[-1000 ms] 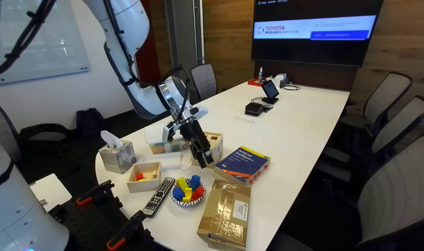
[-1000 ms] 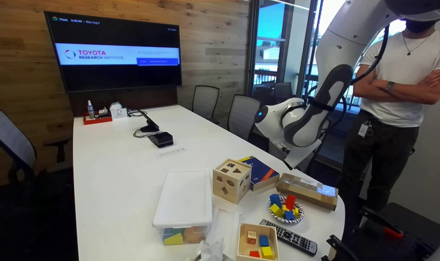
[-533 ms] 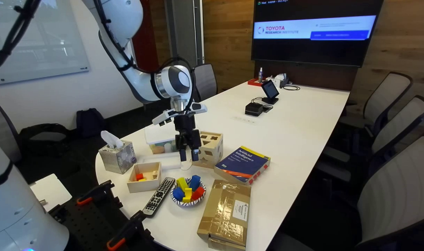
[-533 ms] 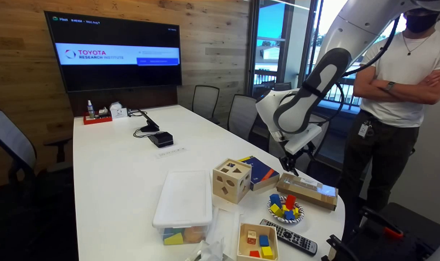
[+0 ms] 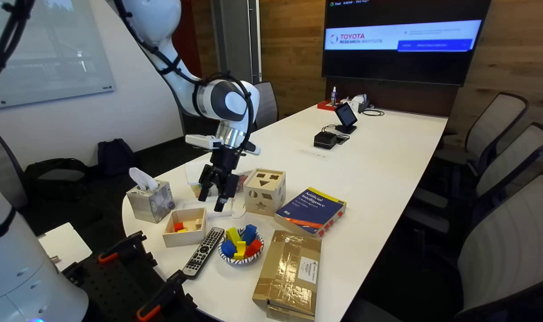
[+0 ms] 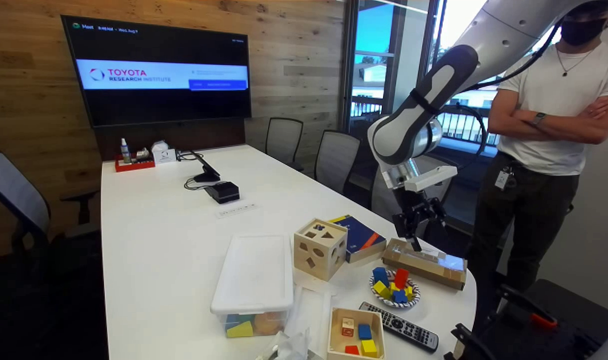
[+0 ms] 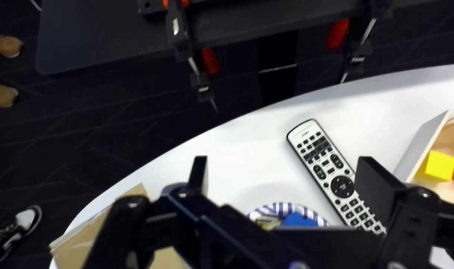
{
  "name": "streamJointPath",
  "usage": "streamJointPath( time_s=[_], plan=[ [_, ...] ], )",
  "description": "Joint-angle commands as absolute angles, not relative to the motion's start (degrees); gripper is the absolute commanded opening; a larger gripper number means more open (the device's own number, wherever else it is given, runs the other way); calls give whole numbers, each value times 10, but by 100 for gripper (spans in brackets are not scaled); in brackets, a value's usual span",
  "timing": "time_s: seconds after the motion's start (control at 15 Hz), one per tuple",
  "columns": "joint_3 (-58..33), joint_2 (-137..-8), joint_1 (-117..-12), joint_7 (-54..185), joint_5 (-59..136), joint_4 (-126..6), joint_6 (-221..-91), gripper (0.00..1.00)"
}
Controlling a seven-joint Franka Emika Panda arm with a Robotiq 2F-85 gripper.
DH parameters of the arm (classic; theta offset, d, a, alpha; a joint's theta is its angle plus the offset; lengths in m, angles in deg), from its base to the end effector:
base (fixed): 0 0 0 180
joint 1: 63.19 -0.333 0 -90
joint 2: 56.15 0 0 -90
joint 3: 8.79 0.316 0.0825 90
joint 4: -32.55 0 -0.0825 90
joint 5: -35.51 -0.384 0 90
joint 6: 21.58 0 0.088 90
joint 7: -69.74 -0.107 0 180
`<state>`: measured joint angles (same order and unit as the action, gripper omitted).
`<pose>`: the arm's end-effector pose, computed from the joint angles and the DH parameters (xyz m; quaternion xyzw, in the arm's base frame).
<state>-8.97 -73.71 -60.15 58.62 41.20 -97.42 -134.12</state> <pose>0.4597 -0.0324 0.1918 0.9491 -0.0873 -0.2969 0.0591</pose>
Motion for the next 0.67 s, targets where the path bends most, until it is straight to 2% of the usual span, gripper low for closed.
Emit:
streamJointPath(
  time_s=[0.0, 0.6],
  plan=[
    [-103, -784, -608, 578, 375, -947, -1294, 100],
    [-141, -848, -635, 500, 424, -902, -1341, 100]
  ],
)
